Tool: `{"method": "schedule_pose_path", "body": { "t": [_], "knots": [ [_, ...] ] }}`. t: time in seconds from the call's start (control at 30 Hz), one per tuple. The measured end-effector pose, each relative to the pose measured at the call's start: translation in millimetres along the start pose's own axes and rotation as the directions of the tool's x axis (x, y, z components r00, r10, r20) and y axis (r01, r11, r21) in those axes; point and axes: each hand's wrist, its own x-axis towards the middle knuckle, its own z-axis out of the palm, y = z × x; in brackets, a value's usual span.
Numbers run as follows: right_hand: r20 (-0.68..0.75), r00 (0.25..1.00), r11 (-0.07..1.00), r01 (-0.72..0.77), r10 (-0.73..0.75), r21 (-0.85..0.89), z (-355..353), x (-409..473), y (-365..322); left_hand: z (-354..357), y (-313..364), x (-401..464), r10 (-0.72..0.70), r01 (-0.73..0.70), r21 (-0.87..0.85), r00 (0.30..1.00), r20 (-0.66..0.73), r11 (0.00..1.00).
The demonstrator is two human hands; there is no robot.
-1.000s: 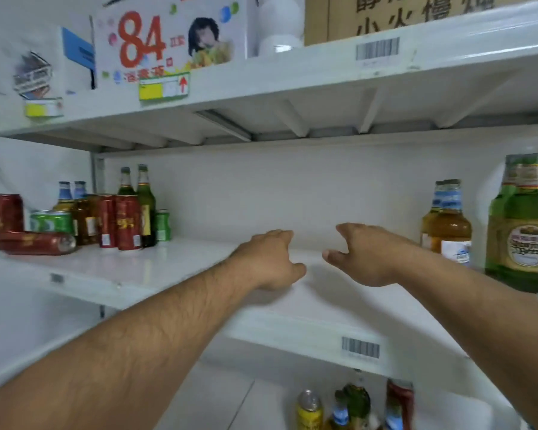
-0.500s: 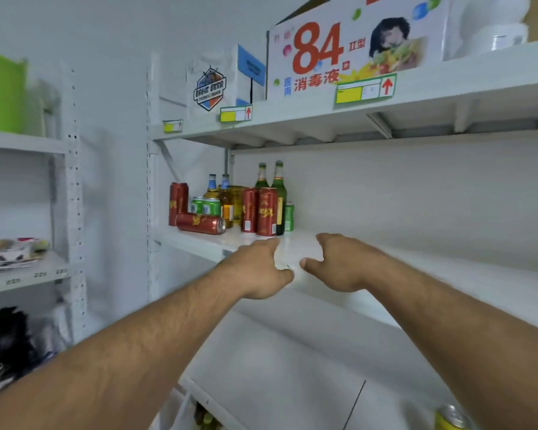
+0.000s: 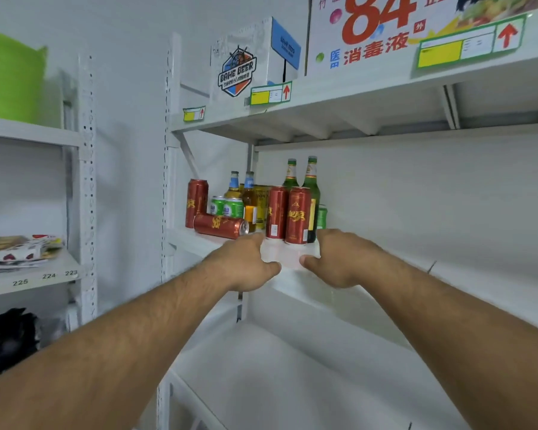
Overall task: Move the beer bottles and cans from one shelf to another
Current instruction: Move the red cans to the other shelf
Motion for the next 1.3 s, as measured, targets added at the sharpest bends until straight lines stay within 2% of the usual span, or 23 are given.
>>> {"method": "schedule_pose_path", "body": {
  "t": [0.33,0.73,0.97,1.3],
  "knots": [
    [0.016,1.000,0.999,-0.019,0.019,0.026,13,69,1,7,-7,75,0.056,-0.057,0.058,0.998,0.009,0.997],
    [-0.019,0.990,0.990,-0.136,0.137,0.041,23,103,-28,5,-48,149,0.240,-0.241,0.021,0.970,0.030,0.970],
    [-0.021,0.963,0.963,-0.266,0.268,0.044,18,120,-72,-13,-87,187,0.363,-0.358,-0.099,0.931,0.041,0.929],
    [-0.040,0.902,0.903,-0.426,0.429,0.063,21,142,-110,-23,-115,225,0.409,-0.385,-0.247,0.911,0.053,0.889]
  ]
}}
